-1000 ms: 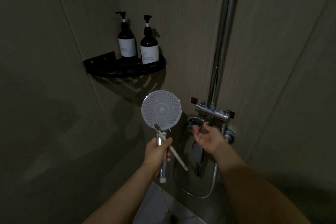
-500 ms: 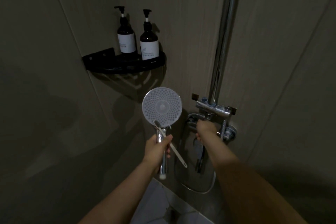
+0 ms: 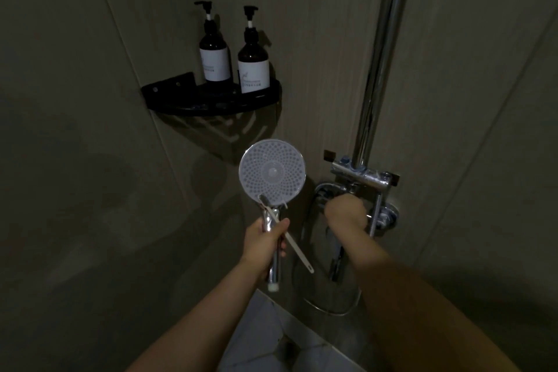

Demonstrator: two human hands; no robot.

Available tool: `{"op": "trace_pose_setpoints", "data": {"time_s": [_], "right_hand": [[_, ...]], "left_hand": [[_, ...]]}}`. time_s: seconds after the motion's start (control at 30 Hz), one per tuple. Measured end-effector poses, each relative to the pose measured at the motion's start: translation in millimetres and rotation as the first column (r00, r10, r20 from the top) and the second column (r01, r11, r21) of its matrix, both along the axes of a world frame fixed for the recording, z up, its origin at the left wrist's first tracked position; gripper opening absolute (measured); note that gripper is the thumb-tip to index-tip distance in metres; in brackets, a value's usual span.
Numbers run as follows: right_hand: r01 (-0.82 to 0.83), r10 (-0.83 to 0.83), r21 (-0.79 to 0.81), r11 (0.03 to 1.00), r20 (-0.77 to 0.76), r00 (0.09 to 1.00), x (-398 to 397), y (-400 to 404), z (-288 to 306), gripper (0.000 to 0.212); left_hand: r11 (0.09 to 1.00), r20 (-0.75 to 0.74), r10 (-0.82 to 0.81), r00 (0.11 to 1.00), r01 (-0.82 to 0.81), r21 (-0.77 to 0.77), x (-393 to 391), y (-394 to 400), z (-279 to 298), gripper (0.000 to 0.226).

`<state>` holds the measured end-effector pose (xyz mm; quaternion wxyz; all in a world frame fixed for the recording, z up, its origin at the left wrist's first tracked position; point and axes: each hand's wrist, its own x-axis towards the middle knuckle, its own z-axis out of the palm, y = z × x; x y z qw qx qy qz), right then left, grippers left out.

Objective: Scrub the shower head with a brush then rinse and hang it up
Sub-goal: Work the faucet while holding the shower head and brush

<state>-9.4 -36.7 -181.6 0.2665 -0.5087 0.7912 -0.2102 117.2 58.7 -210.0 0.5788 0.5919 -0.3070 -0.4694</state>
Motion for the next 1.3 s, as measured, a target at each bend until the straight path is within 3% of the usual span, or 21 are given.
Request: {"op": "trace_pose_setpoints", "data": {"time_s": [0.3,0.47,0.57,0.67,0.73,0.9,1.07,1.13,1.23,1.3], "right_hand": [[-0.113,0.128,0.06,0.992,-0.422,0.898,9.6,-6.6,-7.7,0.031],[-0.136,0.16,0.085,0.987,-0.432,0.887,7.5,-10.5,-6.8,0.028],[-0.146,0.147,0.027,0.989,-0.327,0.933,-5.0,-7.4,-10.4,0.031],[-0.147,0.145,-0.103,0.984,-0.028,0.989,-23.5,-0.3,-28.0,0.044],[-0.194,0.211,-0.146,0.97,0.107,0.972,-33.8,6.6,-41.9,0.04],[-0.182,0.249,-0.253,0.95,0.267,0.931,-46.2,21.2,-57.6,0.027],[-0.184,0.224,-0.155,0.97,0.298,0.928,-49.1,27.0,-78.5,0.033],[-0.214,0.236,-0.105,0.971,0.311,0.92,-49.4,26.9,-89.2,0.022],[-0.272,0.249,0.011,0.962,0.366,0.897,-47.9,26.1,-98.8,0.025],[-0.284,0.238,0.052,0.957,0.413,0.879,-46.5,25.3,-103.1,0.006]], "left_hand": [[1.0,-0.033,-0.001,0.999,0.001,0.004,3.6,0.6,-2.6,0.016],[1.0,-0.034,-0.001,0.999,0.001,0.001,10.3,0.6,-0.7,0.016],[1.0,-0.057,0.001,0.998,-0.001,0.001,11.7,1.8,-0.8,0.016],[1.0,-0.088,0.012,0.996,-0.012,0.002,7.8,2.7,-0.6,0.018],[1.0,-0.096,0.014,0.995,-0.014,0.004,3.8,2.5,0.0,0.018],[1.0,-0.106,-0.013,0.994,0.014,0.012,-7.0,4.5,-0.8,0.017],[0.998,-0.111,0.032,0.993,-0.027,0.051,-22.8,10.4,-19.5,0.018],[0.996,-0.117,0.053,0.992,-0.044,0.075,-29.4,15.1,-31.1,0.02],[0.995,-0.107,0.059,0.993,-0.049,0.093,-35.2,19.9,-43.2,0.021],[0.994,-0.104,0.056,0.993,-0.046,0.096,-36.5,20.8,-46.5,0.021]]}}
